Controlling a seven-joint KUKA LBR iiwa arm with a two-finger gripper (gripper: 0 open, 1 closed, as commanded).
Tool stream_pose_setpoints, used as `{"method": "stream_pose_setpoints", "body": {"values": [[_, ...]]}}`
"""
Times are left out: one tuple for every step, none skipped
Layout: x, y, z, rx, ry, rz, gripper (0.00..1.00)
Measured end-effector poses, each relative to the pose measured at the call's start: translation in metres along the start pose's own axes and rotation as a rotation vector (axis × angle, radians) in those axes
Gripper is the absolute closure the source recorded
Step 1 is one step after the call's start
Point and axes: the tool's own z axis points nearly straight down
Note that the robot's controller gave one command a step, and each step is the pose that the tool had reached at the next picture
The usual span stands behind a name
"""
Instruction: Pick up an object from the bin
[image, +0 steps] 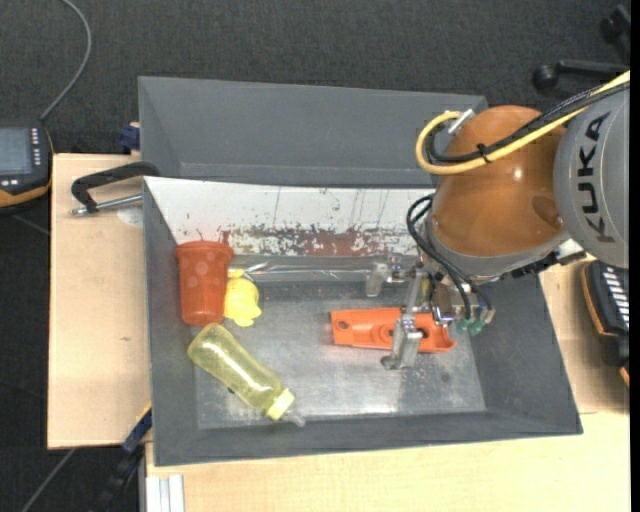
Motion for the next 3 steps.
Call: {"method": "stream_pose_setpoints", "body": {"values": [[-0.002,0.0,-0.005,-0.001,-0.009,0.002,0.0],[-0.004,0.001,0.004,0.0,-0.011,-0.034,0.0],[-0.019,0.011,0.035,0.0,-0.01,-0.232,0.0]]}}
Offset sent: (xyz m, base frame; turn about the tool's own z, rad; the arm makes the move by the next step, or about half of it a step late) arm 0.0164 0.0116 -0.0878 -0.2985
